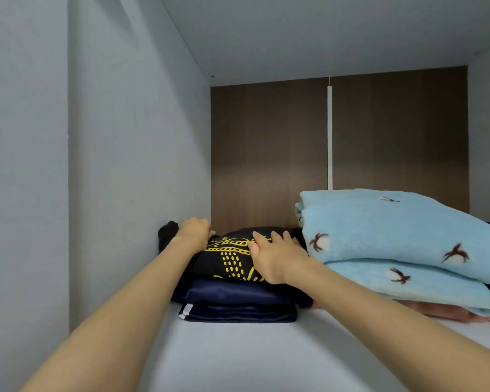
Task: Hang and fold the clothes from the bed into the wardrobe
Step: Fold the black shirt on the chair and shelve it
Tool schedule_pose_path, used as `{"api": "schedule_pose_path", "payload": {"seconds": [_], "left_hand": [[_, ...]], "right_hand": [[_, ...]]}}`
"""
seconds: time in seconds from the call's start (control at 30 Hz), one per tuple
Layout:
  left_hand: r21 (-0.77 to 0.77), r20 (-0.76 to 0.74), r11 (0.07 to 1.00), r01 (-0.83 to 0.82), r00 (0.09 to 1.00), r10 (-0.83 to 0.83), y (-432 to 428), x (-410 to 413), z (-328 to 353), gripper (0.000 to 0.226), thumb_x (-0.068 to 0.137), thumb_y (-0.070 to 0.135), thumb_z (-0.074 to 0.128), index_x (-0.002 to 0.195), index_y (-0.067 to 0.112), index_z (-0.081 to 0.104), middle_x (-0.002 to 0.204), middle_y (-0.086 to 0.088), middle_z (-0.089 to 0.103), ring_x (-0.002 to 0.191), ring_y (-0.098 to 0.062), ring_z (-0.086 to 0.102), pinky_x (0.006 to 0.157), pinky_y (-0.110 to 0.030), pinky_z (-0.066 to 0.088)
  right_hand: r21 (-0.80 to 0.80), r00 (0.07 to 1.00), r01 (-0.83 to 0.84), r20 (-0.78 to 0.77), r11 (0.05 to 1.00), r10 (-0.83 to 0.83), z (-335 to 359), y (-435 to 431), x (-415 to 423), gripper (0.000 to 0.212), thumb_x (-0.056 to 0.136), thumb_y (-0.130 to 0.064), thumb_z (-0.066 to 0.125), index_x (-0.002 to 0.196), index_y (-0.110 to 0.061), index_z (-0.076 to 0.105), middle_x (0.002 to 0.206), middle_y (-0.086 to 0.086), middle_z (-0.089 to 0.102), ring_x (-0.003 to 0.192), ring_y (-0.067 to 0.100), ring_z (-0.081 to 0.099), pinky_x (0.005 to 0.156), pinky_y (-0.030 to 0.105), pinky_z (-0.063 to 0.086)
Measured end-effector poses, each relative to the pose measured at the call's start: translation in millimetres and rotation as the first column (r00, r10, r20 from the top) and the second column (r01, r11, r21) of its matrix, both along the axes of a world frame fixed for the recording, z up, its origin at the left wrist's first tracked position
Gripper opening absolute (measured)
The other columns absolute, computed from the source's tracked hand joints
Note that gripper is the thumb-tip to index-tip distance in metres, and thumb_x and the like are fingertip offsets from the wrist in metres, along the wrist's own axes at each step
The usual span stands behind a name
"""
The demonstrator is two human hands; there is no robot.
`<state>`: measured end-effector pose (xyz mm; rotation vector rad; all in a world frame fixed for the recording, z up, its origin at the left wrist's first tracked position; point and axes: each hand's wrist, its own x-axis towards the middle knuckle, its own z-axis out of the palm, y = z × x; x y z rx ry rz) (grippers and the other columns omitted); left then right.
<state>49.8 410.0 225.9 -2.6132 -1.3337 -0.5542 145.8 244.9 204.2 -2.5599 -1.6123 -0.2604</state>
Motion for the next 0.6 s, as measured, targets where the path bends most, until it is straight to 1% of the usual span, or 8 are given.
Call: {"api": "schedule_pose_path", "payload": {"seconds": [0.07, 0.13, 0.17, 0.27, 0.33, 0.4, 0.5, 0.6], "left_hand": [[-0.046, 0.069, 0.998, 0.042, 0.997, -0.039, -8, -1, 0, 0.037, 0.101, 0.026, 0.043, 0.134, 0.01, 0.052, 0.133, -0.015, 0.056, 0.123, -0.032, 0.051, 0.101, -0.038, 0.042], [-0.035, 0.151, 0.996, 0.08, 0.986, -0.074, -20, -3, 2, 0.042, 0.099, 0.023, 0.048, 0.14, 0.017, 0.046, 0.135, -0.013, 0.054, 0.125, -0.031, 0.049, 0.101, -0.039, 0.043], [-0.01, 0.193, 0.996, 0.089, 0.977, -0.085, -28, -5, 3, 0.044, 0.098, 0.024, 0.05, 0.142, 0.021, 0.043, 0.135, -0.011, 0.054, 0.125, -0.031, 0.049, 0.1, -0.04, 0.044], [0.078, 0.318, 0.991, 0.108, 0.94, -0.128, -52, -10, 14, 0.046, 0.097, 0.027, 0.051, 0.142, 0.027, 0.042, 0.135, -0.009, 0.055, 0.124, -0.03, 0.05, 0.097, -0.041, 0.045], [0.124, 0.404, 0.982, 0.144, 0.896, -0.182, -70, -15, 21, 0.045, 0.097, 0.026, 0.05, 0.142, 0.026, 0.042, 0.132, -0.009, 0.057, 0.121, -0.03, 0.053, 0.094, -0.042, 0.046], [0.186, 0.463, 0.967, 0.175, 0.852, -0.243, -90, -20, 24, 0.044, 0.098, 0.026, 0.049, 0.141, 0.026, 0.043, 0.125, -0.008, 0.061, 0.115, -0.029, 0.056, 0.088, -0.041, 0.048], [0.273, 0.504, 0.94, 0.206, 0.802, -0.322, -123, -29, 22, 0.041, 0.098, 0.028, 0.048, 0.139, 0.026, 0.045, 0.123, -0.004, 0.063, 0.112, -0.025, 0.058, 0.083, -0.038, 0.048], [0.302, 0.494, 0.922, 0.244, 0.787, -0.37, -157, -40, 15, 0.041, 0.098, 0.031, 0.046, 0.139, 0.026, 0.045, 0.124, -0.002, 0.062, 0.113, -0.025, 0.057, 0.085, -0.039, 0.048]], "right_hand": [[0.044, 0.999, -0.015, -0.036, 0.999, 0.017, 8, -2, -5, 0.053, 0.103, -0.027, 0.027, 0.152, -0.012, 0.015, 0.155, 0.02, 0.022, 0.143, 0.04, 0.018, 0.116, 0.05, 0.018], [0.18, 0.995, -0.059, -0.074, 0.982, 0.074, 19, -8, -11, 0.047, 0.1, -0.019, 0.039, 0.145, -0.008, 0.031, 0.145, 0.019, 0.037, 0.134, 0.036, 0.036, 0.111, 0.044, 0.032], [0.247, 0.993, -0.08, -0.067, 0.966, 0.1, 24, -13, -14, 0.045, 0.098, -0.014, 0.043, 0.143, -0.007, 0.036, 0.142, 0.017, 0.041, 0.131, 0.035, 0.04, 0.108, 0.042, 0.036], [0.415, 0.988, -0.149, 0.027, 0.898, 0.151, 37, -33, -22, 0.047, 0.095, -0.004, 0.047, 0.141, -0.009, 0.042, 0.137, 0.015, 0.046, 0.127, 0.033, 0.046, 0.104, 0.04, 0.04], [0.505, 0.98, -0.199, 0.096, 0.84, 0.174, 44, -50, -27, 0.048, 0.095, -0.005, 0.047, 0.142, -0.012, 0.043, 0.136, 0.014, 0.05, 0.126, 0.031, 0.048, 0.104, 0.039, 0.04], [0.561, 0.972, -0.234, 0.155, 0.794, 0.177, 48, -68, -29, 0.045, 0.095, -0.008, 0.048, 0.14, -0.014, 0.047, 0.134, 0.011, 0.054, 0.123, 0.029, 0.05, 0.102, 0.038, 0.04], [0.609, 0.978, -0.208, 0.142, 0.765, 0.152, 46, -99, -33, 0.04, 0.095, -0.017, 0.049, 0.135, -0.022, 0.051, 0.132, 0.003, 0.056, 0.118, 0.024, 0.053, 0.096, 0.039, 0.045], [0.609, 0.991, -0.131, 0.096, 0.782, 0.091, 34, -131, -39, 0.038, 0.095, -0.023, 0.049, 0.133, -0.029, 0.052, 0.131, -0.007, 0.056, 0.114, 0.019, 0.054, 0.087, 0.033, 0.045]]}}
